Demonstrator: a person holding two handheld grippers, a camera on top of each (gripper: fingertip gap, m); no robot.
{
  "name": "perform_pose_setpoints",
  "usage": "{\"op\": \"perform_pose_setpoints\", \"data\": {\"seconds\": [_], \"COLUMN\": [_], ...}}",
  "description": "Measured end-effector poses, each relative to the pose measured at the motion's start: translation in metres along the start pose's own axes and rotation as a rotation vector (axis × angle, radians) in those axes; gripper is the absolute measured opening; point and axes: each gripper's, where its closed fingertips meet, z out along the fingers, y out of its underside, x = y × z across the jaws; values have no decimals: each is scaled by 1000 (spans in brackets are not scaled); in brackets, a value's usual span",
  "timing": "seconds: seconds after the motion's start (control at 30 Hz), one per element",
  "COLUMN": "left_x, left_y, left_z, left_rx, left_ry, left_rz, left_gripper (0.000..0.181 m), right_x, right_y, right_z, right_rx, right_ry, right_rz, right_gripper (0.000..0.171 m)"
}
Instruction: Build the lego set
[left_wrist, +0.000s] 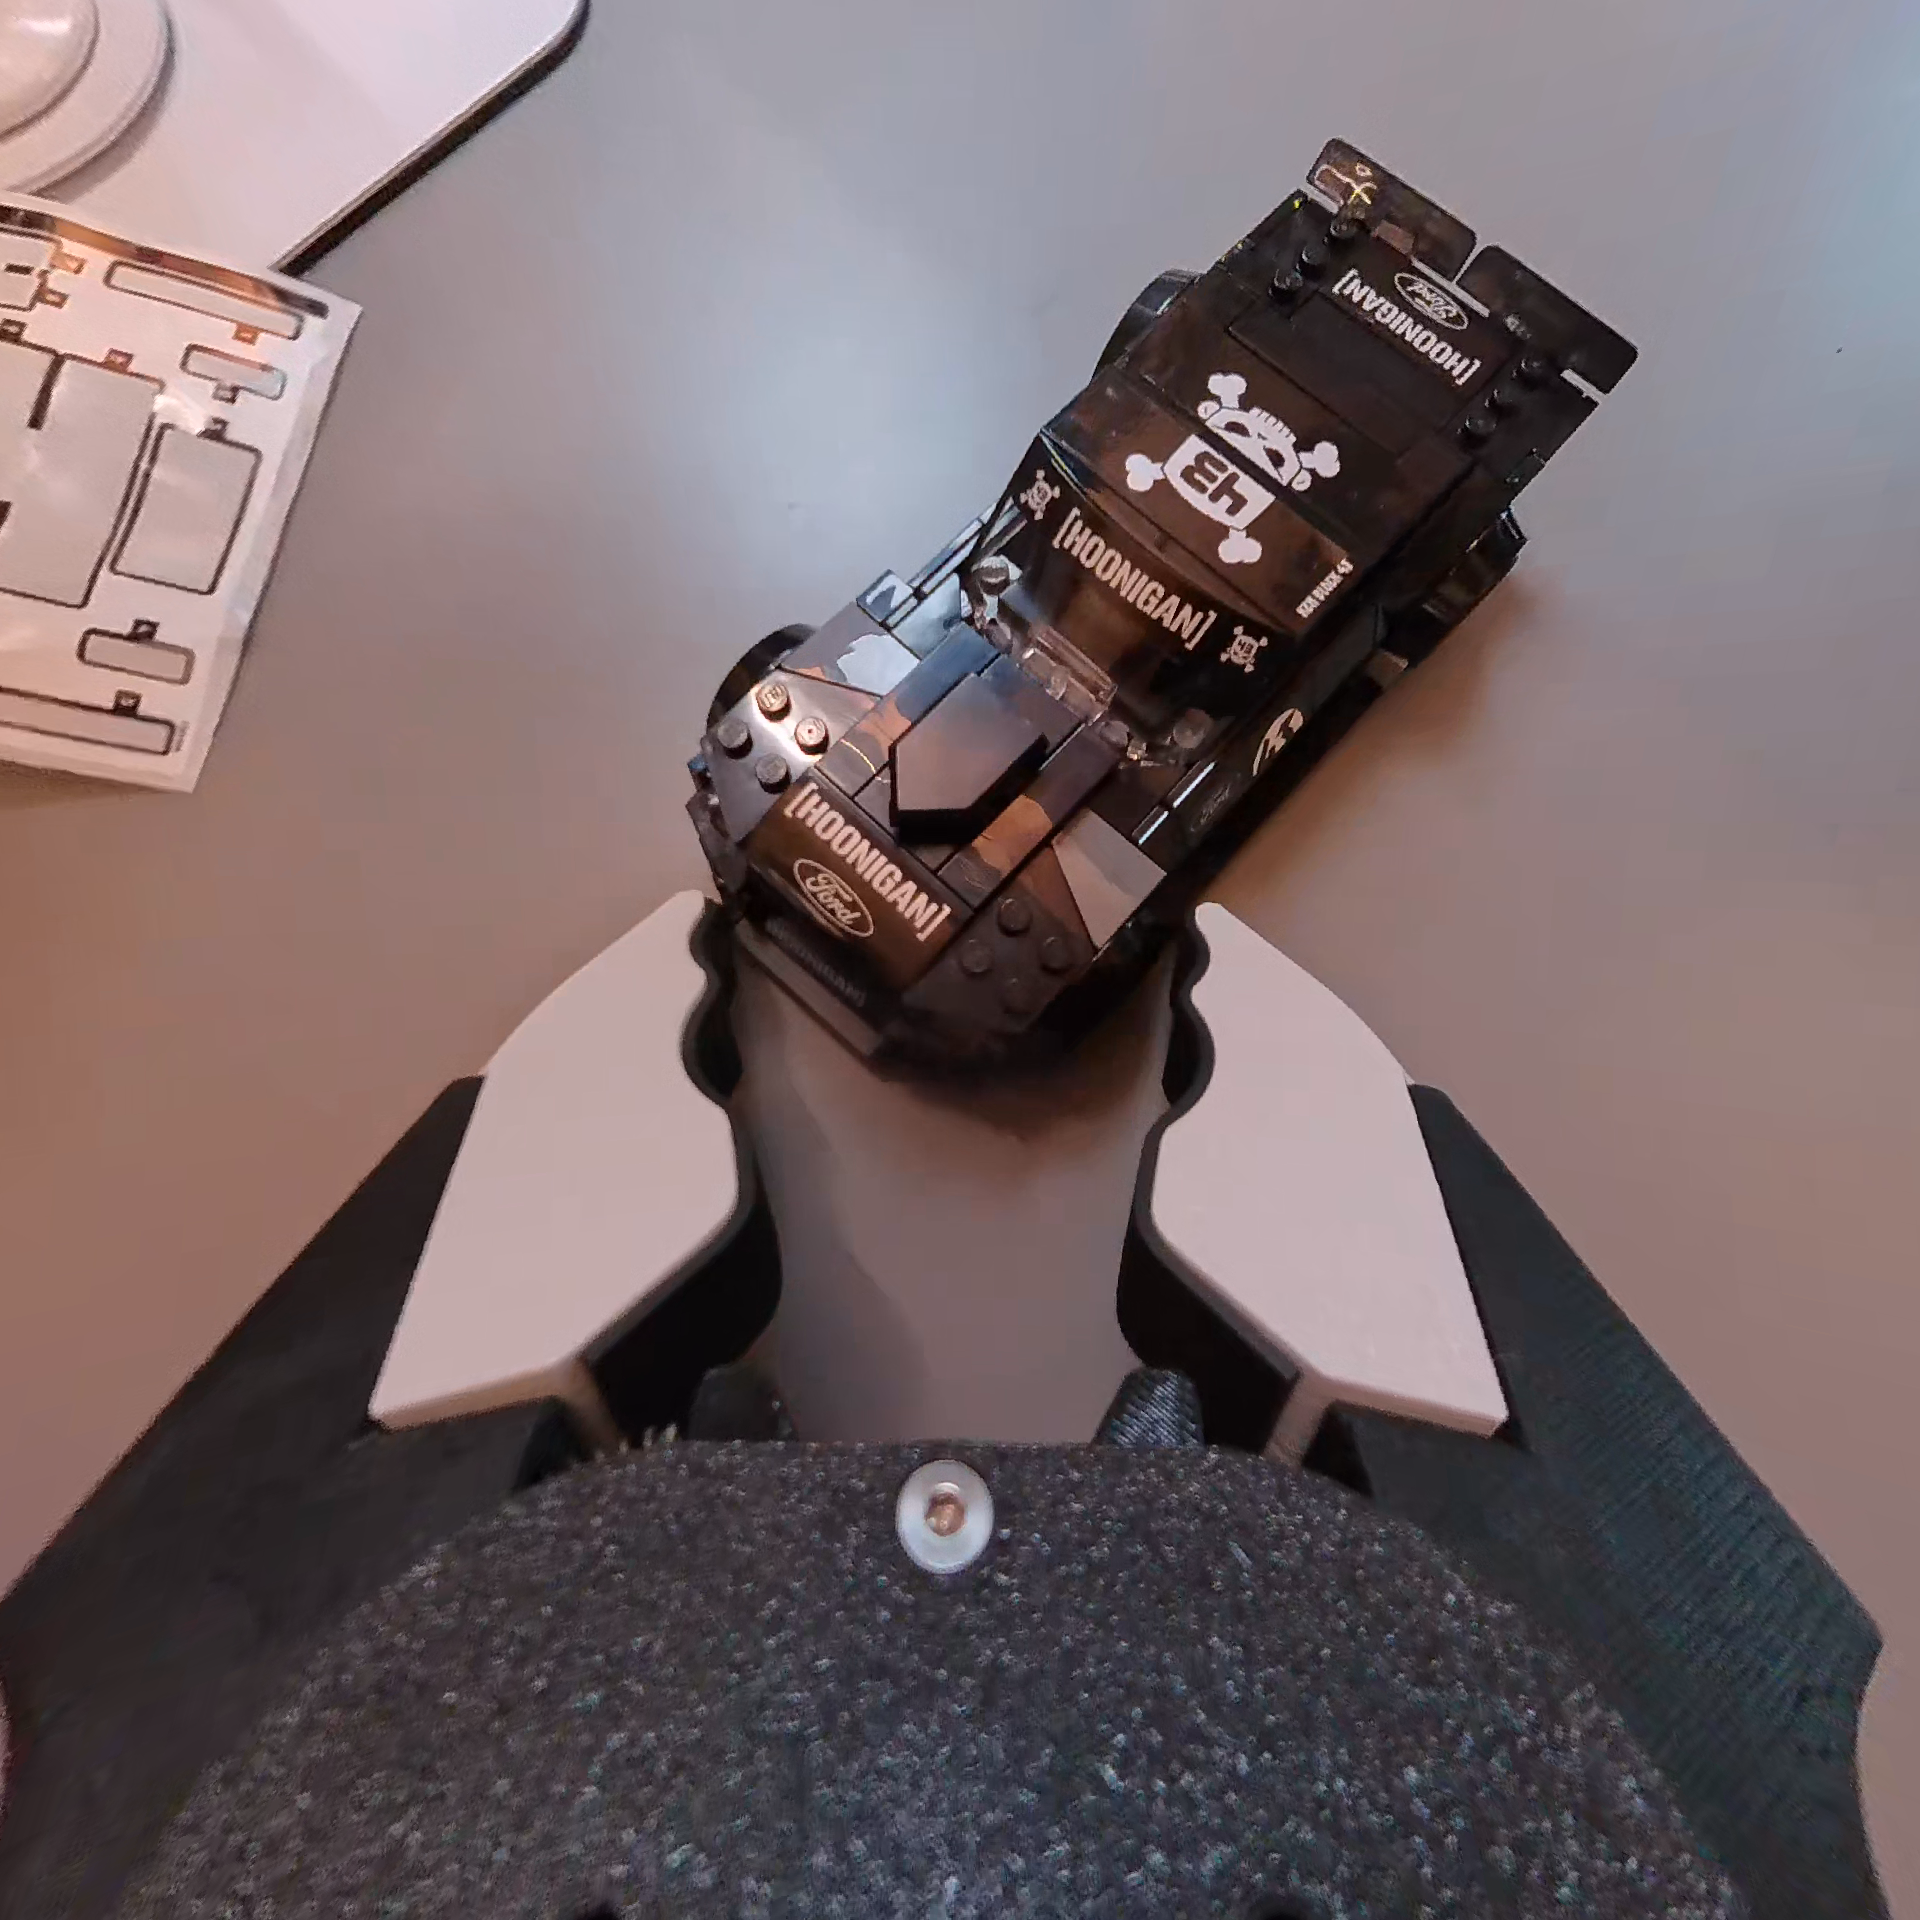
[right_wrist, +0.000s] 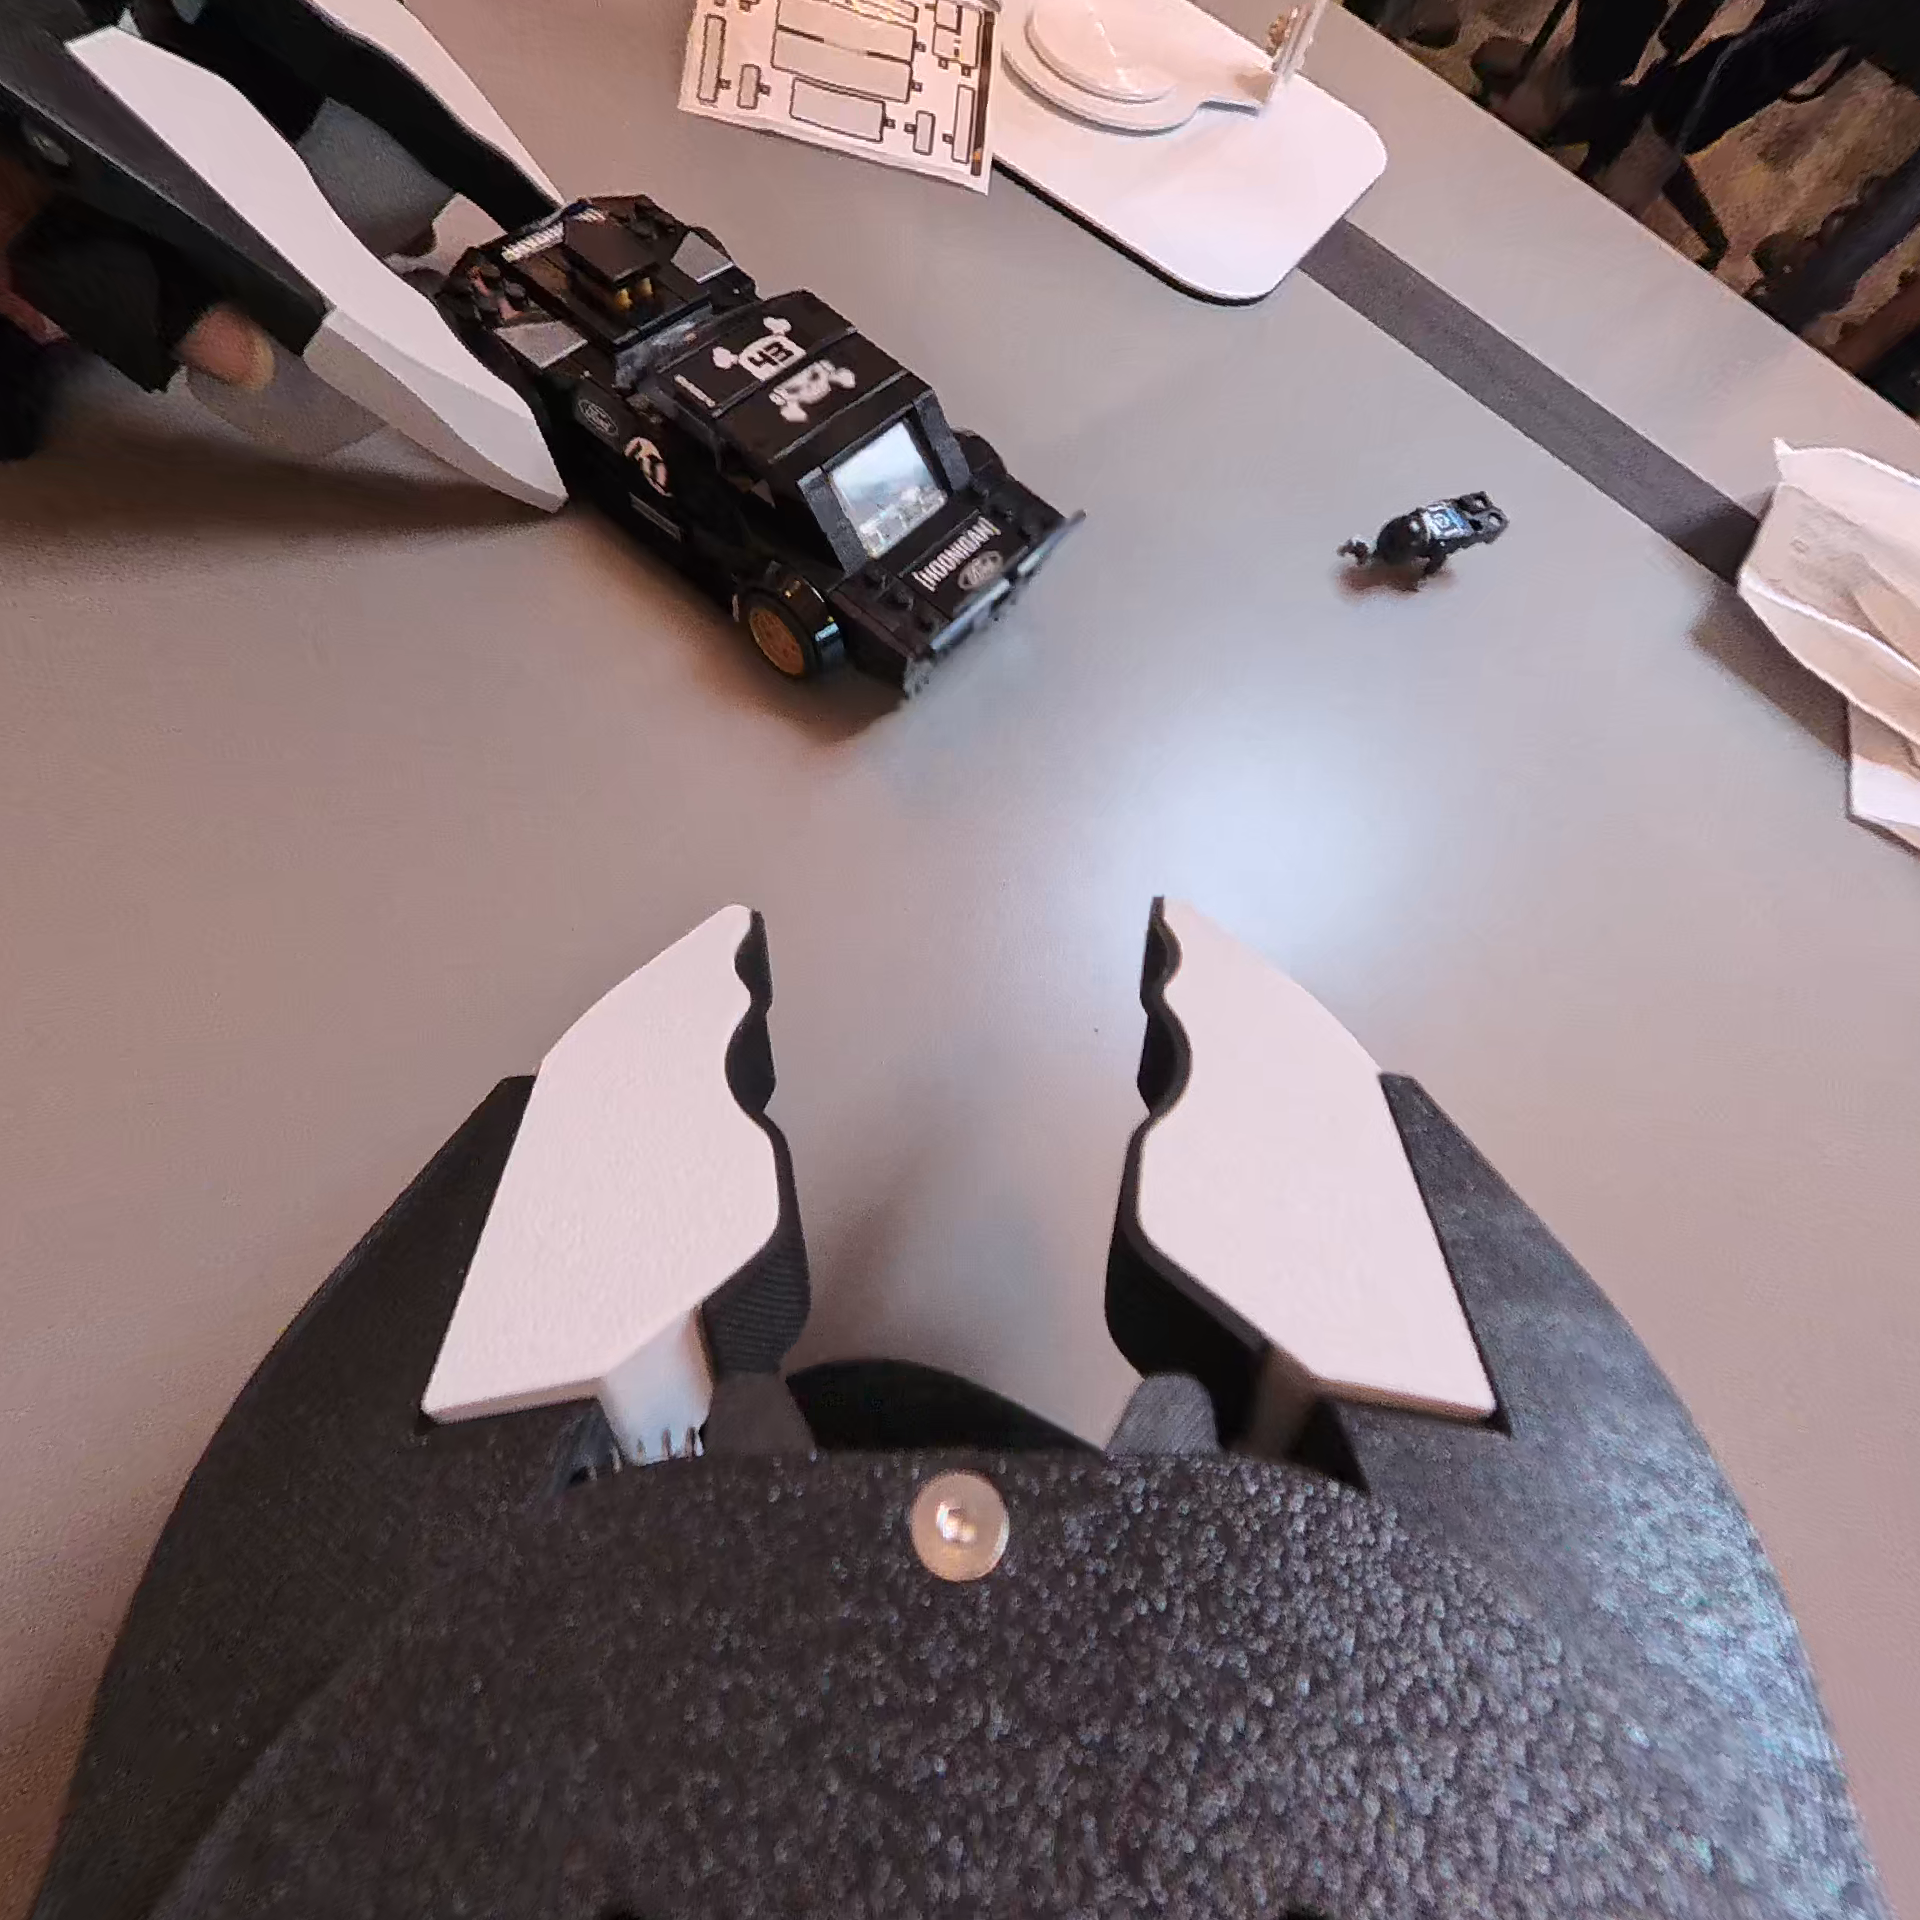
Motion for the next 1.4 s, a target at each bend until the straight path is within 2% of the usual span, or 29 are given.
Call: {"op": "perform_pose_setpoints", "data": {"seconds": [0.4, 0.57, 0.7, 0.73, 0.77, 0.87, 1.03, 1.4], "left_x": [-70, -83, -64, -51, -36, -4, -1, -1], "left_y": [46, 54, 43, 36, 28, 11, 1, 10], "left_z": [-48, -57, -46, -40, -33, -21, -26, -28], "left_rx": [-42, -44, -52, -45, -42, -19, 12, 17], "left_ry": [-158, -197, -179, -149, -108, -50, -93, -88], "left_rz": [-167, -212, -177, -149, -118, -60, -30, -31], "left_gripper": [80, 77, 70, 74, 86, 84, 85, 84], "right_x": [18, 23, 24, 24, 24, 24, 29, 71], "right_y": [22, 28, 32, 33, 33, 35, 40, 75], "right_z": [-30, -36, -38, -38, -38, -39, -40, -56], "right_rx": [10, 2, -4, -6, -7, -14, -22, -76], "right_ry": [57, 86, 95, 96, 99, 109, 125, 256], "right_rz": [37, 38, 50, 52, 52, 56, 73, 240], "right_gripper": [68, 68, 69, 69, 69, 69, 69, 69]}}
